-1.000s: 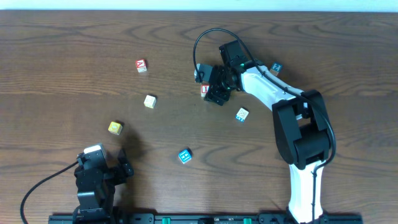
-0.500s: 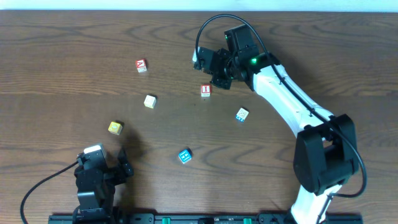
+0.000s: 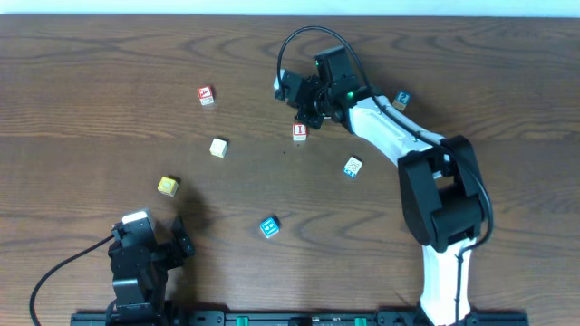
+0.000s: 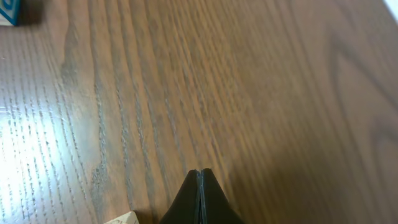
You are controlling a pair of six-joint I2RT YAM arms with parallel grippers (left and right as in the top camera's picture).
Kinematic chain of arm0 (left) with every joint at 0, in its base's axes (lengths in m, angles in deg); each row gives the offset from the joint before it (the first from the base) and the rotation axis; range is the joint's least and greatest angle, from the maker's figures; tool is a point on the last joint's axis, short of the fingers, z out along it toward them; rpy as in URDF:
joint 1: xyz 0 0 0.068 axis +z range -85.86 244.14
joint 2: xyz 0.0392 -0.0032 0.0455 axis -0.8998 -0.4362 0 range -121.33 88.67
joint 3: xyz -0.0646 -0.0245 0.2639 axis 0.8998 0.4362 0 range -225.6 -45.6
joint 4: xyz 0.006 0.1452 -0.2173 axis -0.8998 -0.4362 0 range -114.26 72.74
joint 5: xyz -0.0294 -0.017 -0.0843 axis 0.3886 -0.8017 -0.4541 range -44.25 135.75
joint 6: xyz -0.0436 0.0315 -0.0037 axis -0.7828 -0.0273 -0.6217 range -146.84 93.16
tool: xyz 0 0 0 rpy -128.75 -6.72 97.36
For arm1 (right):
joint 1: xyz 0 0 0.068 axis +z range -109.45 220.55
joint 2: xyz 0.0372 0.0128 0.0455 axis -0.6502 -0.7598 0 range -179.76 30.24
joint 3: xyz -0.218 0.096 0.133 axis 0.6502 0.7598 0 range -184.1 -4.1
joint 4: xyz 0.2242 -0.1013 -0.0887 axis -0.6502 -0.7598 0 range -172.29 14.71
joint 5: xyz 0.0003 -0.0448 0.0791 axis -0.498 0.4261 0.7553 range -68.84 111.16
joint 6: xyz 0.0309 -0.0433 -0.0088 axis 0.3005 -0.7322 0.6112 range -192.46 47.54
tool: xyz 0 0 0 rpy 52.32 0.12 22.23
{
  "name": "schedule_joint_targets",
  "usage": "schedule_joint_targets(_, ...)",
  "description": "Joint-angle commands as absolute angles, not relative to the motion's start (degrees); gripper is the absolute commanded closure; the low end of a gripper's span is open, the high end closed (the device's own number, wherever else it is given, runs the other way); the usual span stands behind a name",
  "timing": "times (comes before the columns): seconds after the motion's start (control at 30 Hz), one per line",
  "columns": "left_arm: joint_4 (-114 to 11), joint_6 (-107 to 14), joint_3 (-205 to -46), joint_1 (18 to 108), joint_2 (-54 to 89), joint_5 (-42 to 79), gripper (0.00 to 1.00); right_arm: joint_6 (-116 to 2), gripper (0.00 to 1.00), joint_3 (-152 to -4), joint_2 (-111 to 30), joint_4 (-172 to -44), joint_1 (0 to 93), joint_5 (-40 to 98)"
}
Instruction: Spell out Ai2
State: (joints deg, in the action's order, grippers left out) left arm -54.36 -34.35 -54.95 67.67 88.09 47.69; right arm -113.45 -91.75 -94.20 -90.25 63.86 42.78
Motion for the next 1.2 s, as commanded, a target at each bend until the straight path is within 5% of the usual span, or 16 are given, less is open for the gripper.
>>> schedule_joint_targets(0.0,-54.56,-34.59,-54.55,67.47,88.31,48.74,0.05,-111.68,0.99,-92.06,-95.25,-90.34,64.10,43.68)
schedule_joint_targets(1.17,-54.54,-34.59,-54.55,67.47,88.31,48.74,0.05,-111.73,0.99,-92.06,-98.35,-96.13,62.31,44.99)
